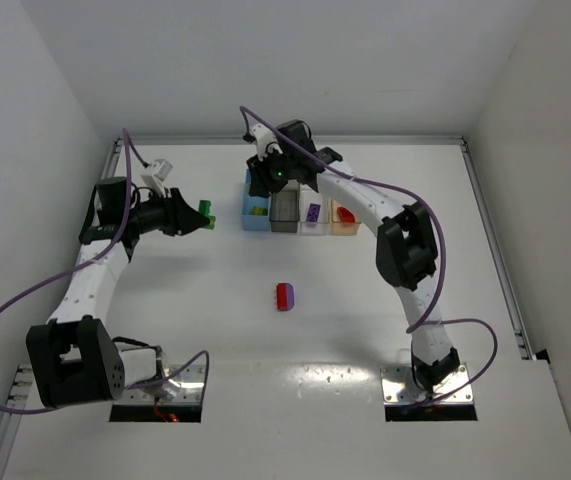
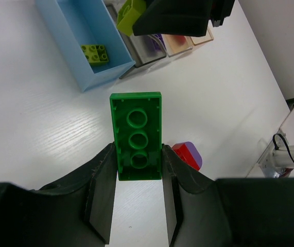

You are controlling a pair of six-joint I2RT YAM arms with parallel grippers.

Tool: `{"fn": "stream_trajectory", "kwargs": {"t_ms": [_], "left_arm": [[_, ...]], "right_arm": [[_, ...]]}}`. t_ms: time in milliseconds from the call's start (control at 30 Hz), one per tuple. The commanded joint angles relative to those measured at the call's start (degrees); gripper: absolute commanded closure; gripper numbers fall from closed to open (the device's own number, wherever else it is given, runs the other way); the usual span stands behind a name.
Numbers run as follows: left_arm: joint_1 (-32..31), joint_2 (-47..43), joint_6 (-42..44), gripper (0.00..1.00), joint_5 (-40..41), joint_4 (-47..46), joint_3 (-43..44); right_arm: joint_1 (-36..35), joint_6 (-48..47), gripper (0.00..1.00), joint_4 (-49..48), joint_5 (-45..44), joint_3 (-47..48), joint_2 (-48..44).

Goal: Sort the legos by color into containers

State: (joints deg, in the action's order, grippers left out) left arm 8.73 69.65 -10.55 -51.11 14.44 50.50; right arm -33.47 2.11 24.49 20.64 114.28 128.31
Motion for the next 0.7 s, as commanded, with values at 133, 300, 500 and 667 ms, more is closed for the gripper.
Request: {"fn": "stream_trajectory", "kwargs": {"t_ms": [133,300,500,667], "left_arm": [[0.58,-1.27,0.88,1.0,-0.39,-1.96,2.32],[0.58,-1.27,0.88,1.0,-0.39,-1.96,2.32],[0.58,-1.27,0.88,1.0,-0.39,-1.96,2.32],[0.58,-1.27,0.88,1.0,-0.39,-1.96,1.79]], "right_arm": [[-0.36,-1.41,1.0,-1.46,-2.36,3.49,-0.69],[-0.36,-1.41,1.0,-1.46,-2.36,3.49,-0.17],[-0.36,-1.41,1.0,-1.46,-2.36,4.02,0.36],[-0.36,-1.41,1.0,-1.46,-2.36,4.02,0.36]]}}
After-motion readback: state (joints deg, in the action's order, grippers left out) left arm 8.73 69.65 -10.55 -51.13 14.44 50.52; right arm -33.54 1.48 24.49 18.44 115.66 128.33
